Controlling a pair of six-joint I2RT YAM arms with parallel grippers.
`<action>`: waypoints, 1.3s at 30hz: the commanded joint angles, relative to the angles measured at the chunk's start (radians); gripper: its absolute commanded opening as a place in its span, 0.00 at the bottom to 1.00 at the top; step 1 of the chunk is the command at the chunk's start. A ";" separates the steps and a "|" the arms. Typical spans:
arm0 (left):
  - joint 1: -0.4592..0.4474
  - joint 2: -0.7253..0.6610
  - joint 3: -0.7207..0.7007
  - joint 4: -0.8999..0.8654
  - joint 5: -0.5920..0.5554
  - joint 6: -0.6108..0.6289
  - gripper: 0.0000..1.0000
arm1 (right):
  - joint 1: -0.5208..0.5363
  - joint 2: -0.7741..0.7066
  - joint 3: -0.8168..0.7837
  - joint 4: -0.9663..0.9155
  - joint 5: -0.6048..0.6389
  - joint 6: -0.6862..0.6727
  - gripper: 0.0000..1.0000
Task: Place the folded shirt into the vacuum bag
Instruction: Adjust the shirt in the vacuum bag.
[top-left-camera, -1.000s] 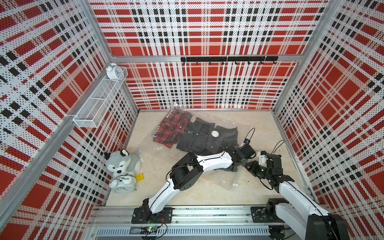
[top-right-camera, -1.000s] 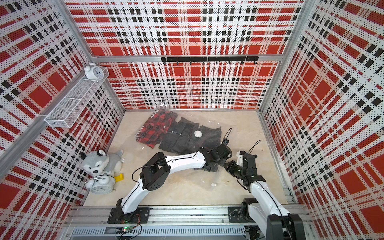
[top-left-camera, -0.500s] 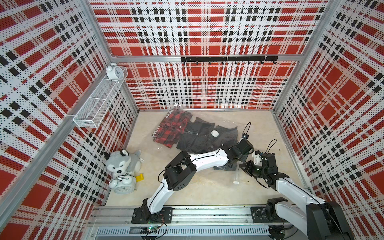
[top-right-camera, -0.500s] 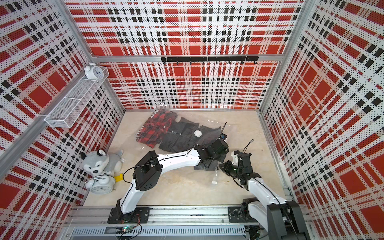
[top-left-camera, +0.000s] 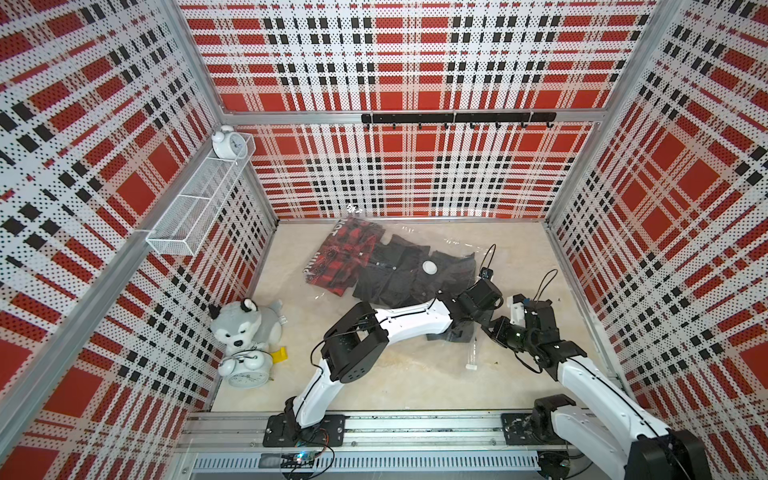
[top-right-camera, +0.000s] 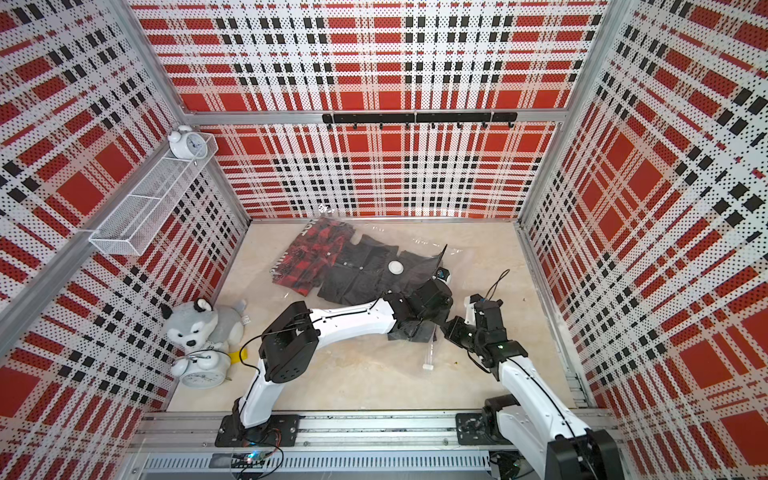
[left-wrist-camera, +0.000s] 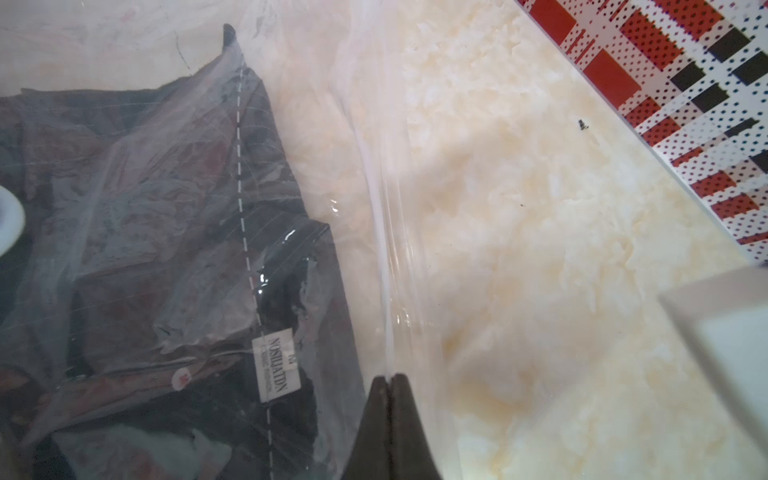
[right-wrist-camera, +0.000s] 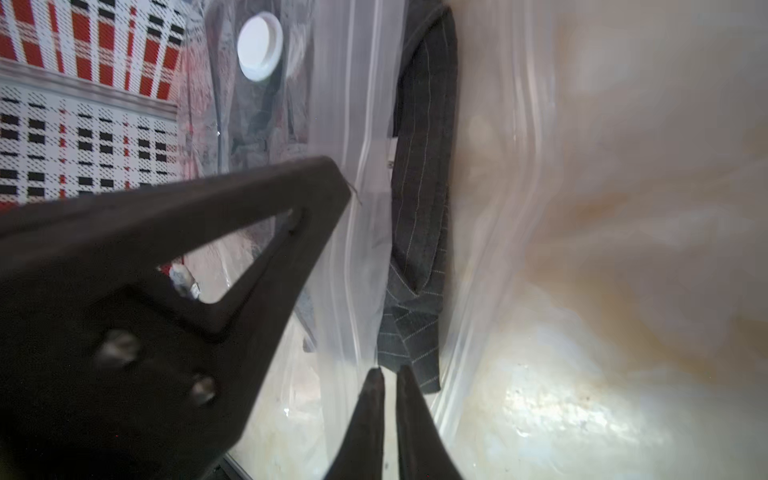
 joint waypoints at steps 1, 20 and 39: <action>0.007 -0.058 -0.027 0.055 0.017 -0.024 0.00 | 0.049 0.055 -0.014 0.087 -0.023 0.028 0.08; 0.021 -0.080 -0.066 0.104 0.041 -0.044 0.00 | 0.142 0.301 -0.107 0.349 0.017 0.103 0.17; 0.029 -0.081 -0.085 0.125 0.061 -0.059 0.00 | 0.188 0.008 -0.179 0.260 0.175 0.183 0.32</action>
